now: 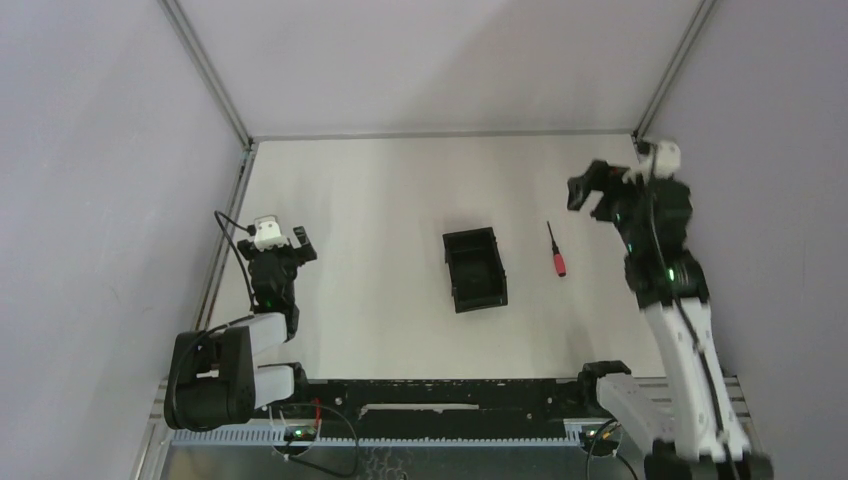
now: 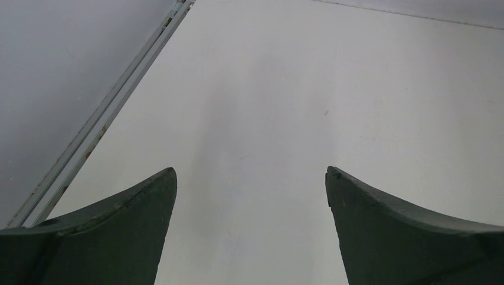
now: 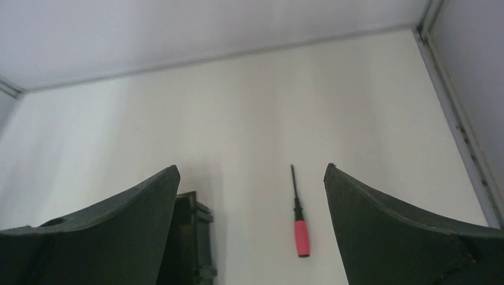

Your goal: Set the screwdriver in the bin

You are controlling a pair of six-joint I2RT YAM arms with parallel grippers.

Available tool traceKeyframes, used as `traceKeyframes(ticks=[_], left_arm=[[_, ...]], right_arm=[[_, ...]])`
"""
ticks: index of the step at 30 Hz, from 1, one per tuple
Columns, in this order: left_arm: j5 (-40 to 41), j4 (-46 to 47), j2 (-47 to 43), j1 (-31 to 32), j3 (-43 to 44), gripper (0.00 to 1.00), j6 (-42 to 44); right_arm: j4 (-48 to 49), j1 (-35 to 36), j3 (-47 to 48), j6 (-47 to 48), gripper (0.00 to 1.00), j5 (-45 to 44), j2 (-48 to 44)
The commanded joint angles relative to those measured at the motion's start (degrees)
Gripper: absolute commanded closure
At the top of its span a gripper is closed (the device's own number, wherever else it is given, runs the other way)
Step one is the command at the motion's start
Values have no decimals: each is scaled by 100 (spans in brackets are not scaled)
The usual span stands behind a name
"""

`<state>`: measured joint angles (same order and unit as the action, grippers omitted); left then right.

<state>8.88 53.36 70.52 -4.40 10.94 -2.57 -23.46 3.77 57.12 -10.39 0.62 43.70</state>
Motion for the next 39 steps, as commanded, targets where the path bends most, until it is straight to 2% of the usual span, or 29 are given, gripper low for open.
traceKeyframes(ticks=[1,3,4,5,7,12,18,20,22,26,30,35,39], left_arm=[[71,139,-5,36,268,0,79],[71,138,-4,36,262,0,72],[74,139,-3,36,270,0,72],[70,139,-11,33,261,0,72],[71,139,-3,36,264,0,72],[75,139,-10,32,266,0,75],[72,139,-3,36,269,0,73],[70,139,-5,36,268,0,72],[73,139,-4,36,269,0,73],[75,139,-5,36,262,0,74],[75,139,-6,31,265,0,73],[70,139,-4,35,276,0,72],[72,139,-10,31,276,0,72]], right_arm=[[-1380,-19,987,396,0,-587,1797],[-2032,-95,1535,459,2,-594,2959],[-2317,-129,1761,494,7,-531,3416],[-2503,-135,1918,513,11,-497,3844],[-2555,-137,1987,595,13,-390,4491],[-2462,-93,1987,748,18,-471,5802],[-2129,-87,1870,915,30,-220,6758],[-2008,-75,1814,928,37,-172,6858],[-1943,-51,1792,964,51,-150,6910],[-2099,-1,1814,1028,100,-234,6836],[-2788,13,2081,950,100,-464,6282],[-4494,-64,3102,715,100,-254,5673],[-5400,-77,3803,535,100,155,5370]])
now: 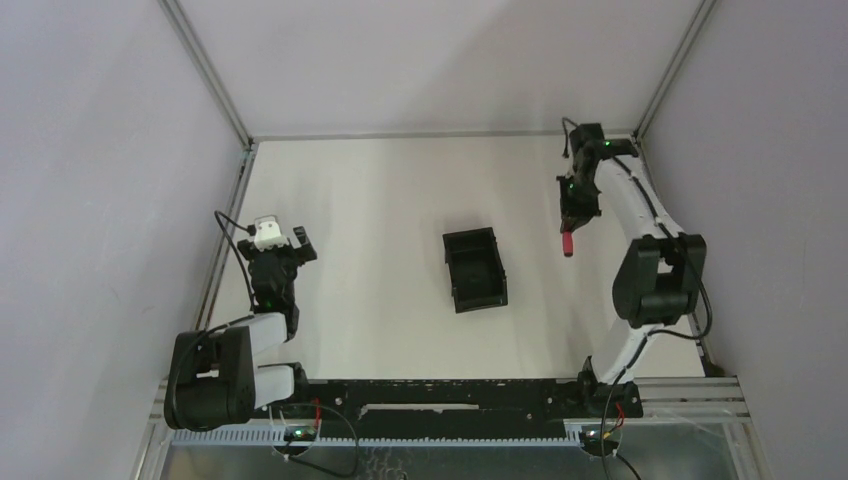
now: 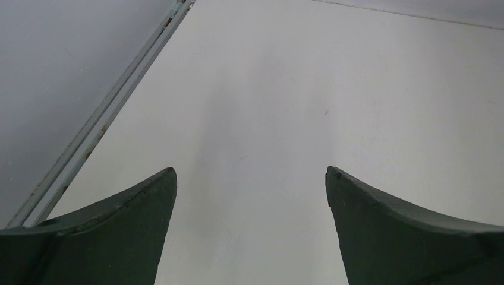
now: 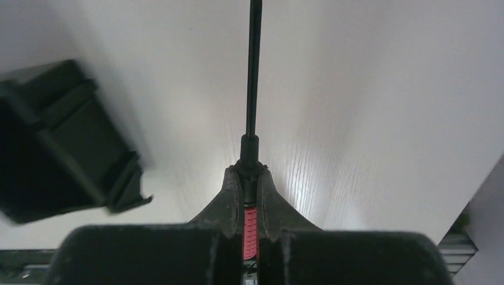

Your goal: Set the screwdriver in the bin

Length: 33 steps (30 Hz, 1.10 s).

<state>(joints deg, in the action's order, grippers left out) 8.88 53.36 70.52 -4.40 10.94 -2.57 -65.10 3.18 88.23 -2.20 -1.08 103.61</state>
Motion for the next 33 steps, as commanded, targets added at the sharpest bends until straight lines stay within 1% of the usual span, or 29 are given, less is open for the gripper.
traceKeyframes(ticks=[1,6,8,11,16,18,21,23,26,29,31,33], left_arm=[[70,139,-6,36,275,0,72],[75,139,-4,36,273,0,72],[70,138,-3,36,260,0,77],[78,139,-3,34,273,0,72],[77,139,-3,33,265,0,72],[77,137,-10,36,268,0,72],[75,137,-3,36,269,0,73],[75,139,-3,36,271,0,72],[77,139,-3,34,268,0,79],[70,139,-7,38,268,0,75],[74,139,-6,36,265,0,72],[76,139,-3,36,266,0,72]], right_arm=[[-1359,7,824,-360,100,323,-693],[-1383,223,1077,-668,100,409,-1058],[-1234,479,1079,-785,100,443,-1145],[-857,1116,986,-988,100,410,-1215],[-265,2468,1024,-1151,100,643,-1044],[-144,2866,1131,-983,100,630,-951],[60,3276,1070,-623,100,430,-886],[274,3447,808,-273,100,370,-887],[823,3570,145,189,100,236,-921],[1631,3576,-712,570,100,215,-938],[2128,3568,-1136,695,100,217,-884],[2459,3560,-1347,728,100,229,-746]])
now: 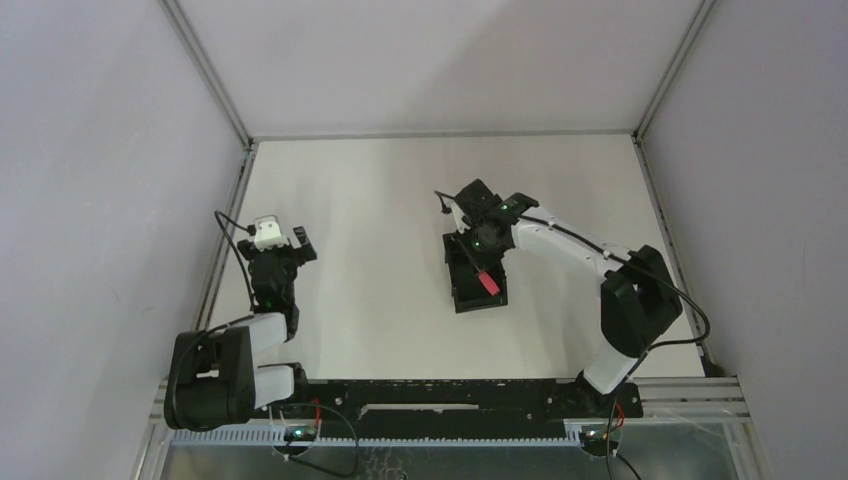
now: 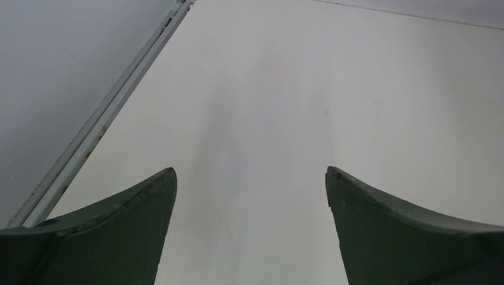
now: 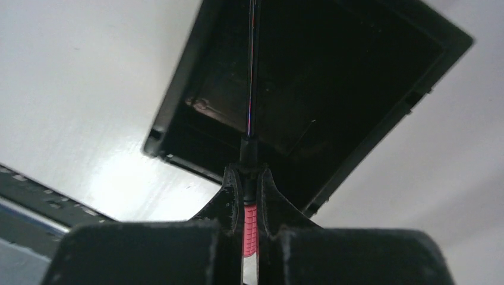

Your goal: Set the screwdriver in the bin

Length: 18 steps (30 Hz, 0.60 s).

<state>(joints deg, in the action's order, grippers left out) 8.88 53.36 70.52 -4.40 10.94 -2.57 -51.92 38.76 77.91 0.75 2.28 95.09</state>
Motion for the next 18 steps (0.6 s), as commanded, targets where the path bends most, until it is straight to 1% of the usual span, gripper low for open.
traceKeyframes(ticks=[1,6,7,9,10,11,13,14,15,18], left_arm=[[77,139,-3,36,264,0,72],[75,139,-3,28,268,0,72],[74,139,-3,31,271,0,73],[70,139,-3,34,271,0,72],[74,139,-3,35,273,0,77],[77,139,-3,29,269,0,74],[73,139,-4,31,271,0,73],[70,139,-6,35,272,0,73],[73,139,-4,36,272,0,72],[77,139,-3,36,270,0,74]], right_arm=[[1260,0,-356,421,100,-101,178],[1605,0,-362,302,100,-175,674],[1616,0,-365,290,95,-198,772],[1582,0,-363,243,79,-227,939],[1552,2,-363,223,72,-303,984],[1526,0,-363,204,68,-418,1003],[1489,0,-357,173,57,-516,921],[1477,7,-355,164,54,-549,844],[1438,16,-336,155,53,-579,739],[1284,39,-261,137,53,-702,373]])
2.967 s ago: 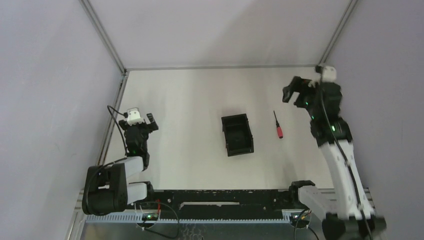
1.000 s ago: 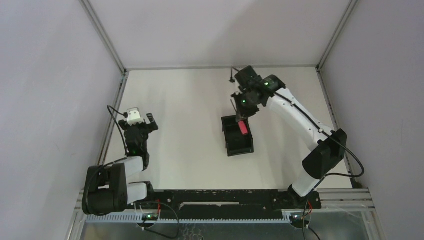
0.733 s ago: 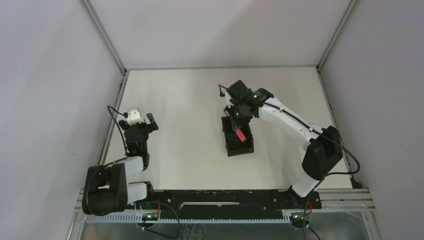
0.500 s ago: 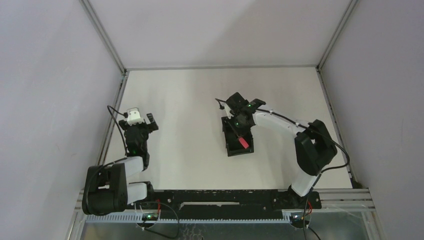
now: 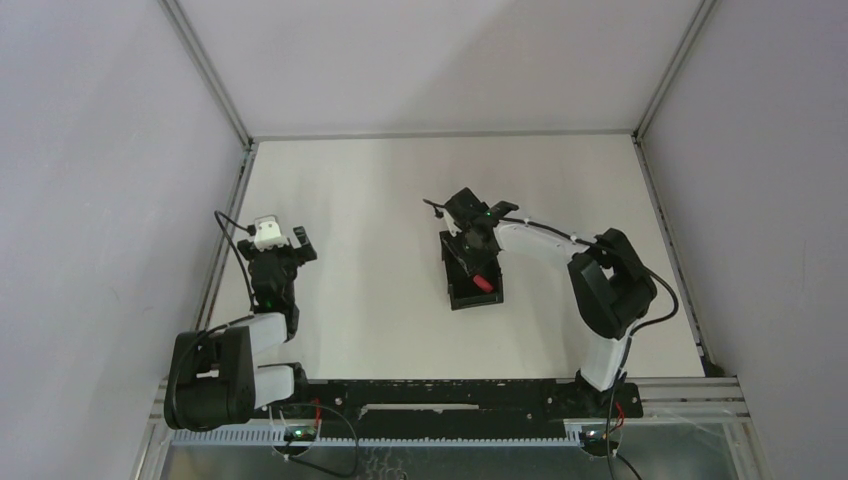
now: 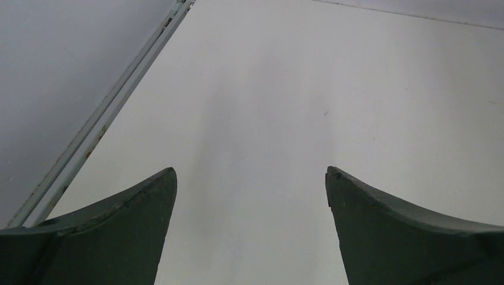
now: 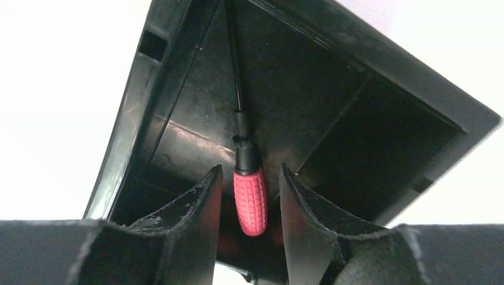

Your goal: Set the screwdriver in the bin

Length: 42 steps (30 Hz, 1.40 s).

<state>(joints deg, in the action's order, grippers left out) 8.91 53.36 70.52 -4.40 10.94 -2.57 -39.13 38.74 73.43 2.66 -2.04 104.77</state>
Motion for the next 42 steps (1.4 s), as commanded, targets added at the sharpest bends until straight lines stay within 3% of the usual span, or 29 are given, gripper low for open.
traceKeyframes(ticks=[1,7,8,9,10,11,15,21,26,33,42], left_arm=[[69,139,-6,32,269,0,72],[70,138,-8,35,272,0,72],[68,139,-4,38,268,0,77],[73,139,-3,36,268,0,74],[69,139,-3,36,268,0,72],[68,138,-8,36,272,0,72],[74,139,-3,36,268,0,72],[73,139,-6,36,269,0,73],[68,139,-4,34,268,0,74],[71,139,-5,36,270,0,72],[69,139,-4,36,269,0,76]], right_arm=[[-50,52,222,-54,53,-305,-725],[-277,63,353,-107,48,-464,-1803],[-292,57,350,-107,39,-461,-1996],[-318,50,350,-89,16,-445,-2238],[-330,46,342,-57,2,-419,-2434],[-296,46,272,-3,1,-357,-2637],[127,-86,-183,95,0,-13,-3465],[672,-813,-1036,-550,0,875,-4333],[1224,-1375,-2214,-1101,0,1027,-5109],[1626,-1618,-3859,-1868,0,228,-6210],[1837,-1624,-4363,-2105,0,-30,-6370]])
